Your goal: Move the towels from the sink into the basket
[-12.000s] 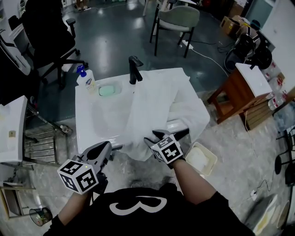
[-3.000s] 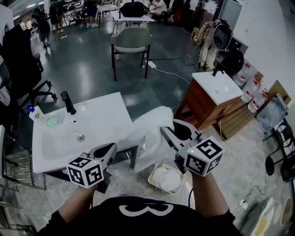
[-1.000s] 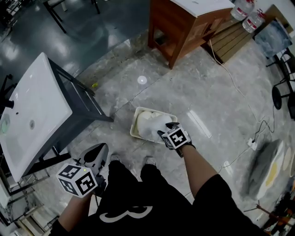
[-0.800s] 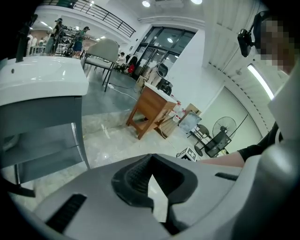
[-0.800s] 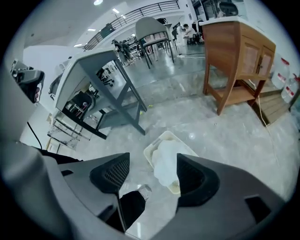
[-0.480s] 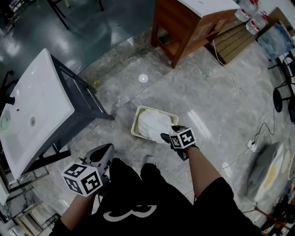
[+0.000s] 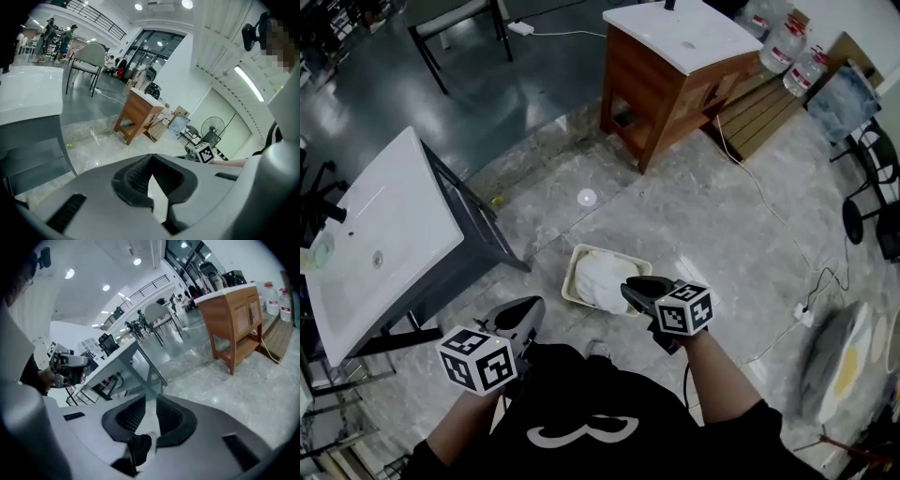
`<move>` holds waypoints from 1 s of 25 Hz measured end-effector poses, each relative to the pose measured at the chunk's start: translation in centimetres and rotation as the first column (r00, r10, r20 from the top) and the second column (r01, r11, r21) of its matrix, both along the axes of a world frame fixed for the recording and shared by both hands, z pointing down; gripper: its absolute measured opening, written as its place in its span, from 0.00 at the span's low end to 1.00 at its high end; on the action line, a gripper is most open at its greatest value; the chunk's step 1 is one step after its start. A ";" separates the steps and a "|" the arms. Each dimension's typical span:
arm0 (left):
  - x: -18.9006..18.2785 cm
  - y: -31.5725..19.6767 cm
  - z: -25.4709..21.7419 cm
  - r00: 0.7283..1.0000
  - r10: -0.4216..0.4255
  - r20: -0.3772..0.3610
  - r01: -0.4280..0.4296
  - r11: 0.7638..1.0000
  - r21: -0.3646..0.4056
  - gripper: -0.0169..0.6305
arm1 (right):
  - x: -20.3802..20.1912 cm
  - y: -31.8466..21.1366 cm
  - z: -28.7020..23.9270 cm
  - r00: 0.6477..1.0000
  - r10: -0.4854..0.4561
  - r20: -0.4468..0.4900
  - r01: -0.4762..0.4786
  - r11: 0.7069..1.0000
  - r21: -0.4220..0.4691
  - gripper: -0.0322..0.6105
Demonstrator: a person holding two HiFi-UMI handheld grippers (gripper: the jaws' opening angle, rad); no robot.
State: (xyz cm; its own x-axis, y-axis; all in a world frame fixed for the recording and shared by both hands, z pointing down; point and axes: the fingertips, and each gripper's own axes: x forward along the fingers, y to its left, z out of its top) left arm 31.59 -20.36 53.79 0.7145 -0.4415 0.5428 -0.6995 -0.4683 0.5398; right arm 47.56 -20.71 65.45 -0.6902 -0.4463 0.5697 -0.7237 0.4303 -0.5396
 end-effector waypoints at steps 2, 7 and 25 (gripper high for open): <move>0.6 0.4 -2.1 1.000 0.006 -0.025 -0.006 1.000 0.030 0.03 | -0.1 0.0 -5.3 0.999 0.016 0.029 -0.020 0.991 0.131 0.06; 2.7 1.5 -8.7 0.993 0.054 -0.104 -0.037 0.987 0.159 0.03 | 0.6 1.5 -18.9 0.992 0.028 0.123 -0.076 0.910 0.409 0.05; 8.4 8.0 -27.5 0.938 0.297 -0.181 -0.154 0.820 0.551 0.03 | 1.5 9.9 -39.8 0.991 -0.023 0.135 -0.081 0.693 0.716 0.05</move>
State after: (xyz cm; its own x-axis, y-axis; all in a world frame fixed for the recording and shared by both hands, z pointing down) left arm 40.02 -12.41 26.27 0.9070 -0.4153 0.0696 -0.4155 -0.8558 0.3082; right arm 49.06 -10.78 25.61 -0.7103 -0.7036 -0.0228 -0.6923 0.7040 -0.1585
